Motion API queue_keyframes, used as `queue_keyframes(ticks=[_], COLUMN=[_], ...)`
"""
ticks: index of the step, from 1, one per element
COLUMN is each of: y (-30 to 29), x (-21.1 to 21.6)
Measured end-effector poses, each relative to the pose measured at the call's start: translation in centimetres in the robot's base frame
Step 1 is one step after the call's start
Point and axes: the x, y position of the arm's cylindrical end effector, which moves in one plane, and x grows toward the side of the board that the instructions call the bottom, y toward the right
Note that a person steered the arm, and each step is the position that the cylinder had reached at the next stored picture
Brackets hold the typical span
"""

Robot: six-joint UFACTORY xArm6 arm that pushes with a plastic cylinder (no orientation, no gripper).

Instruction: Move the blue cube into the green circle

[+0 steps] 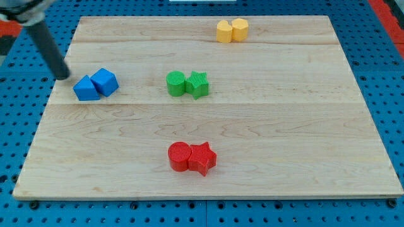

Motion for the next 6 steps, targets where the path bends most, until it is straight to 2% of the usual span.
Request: queue_keyframes(ticks=[2,3,5,6], y=[12.2,14.7,13.0,20.1], x=[1.4,3.8,8.6,6.5])
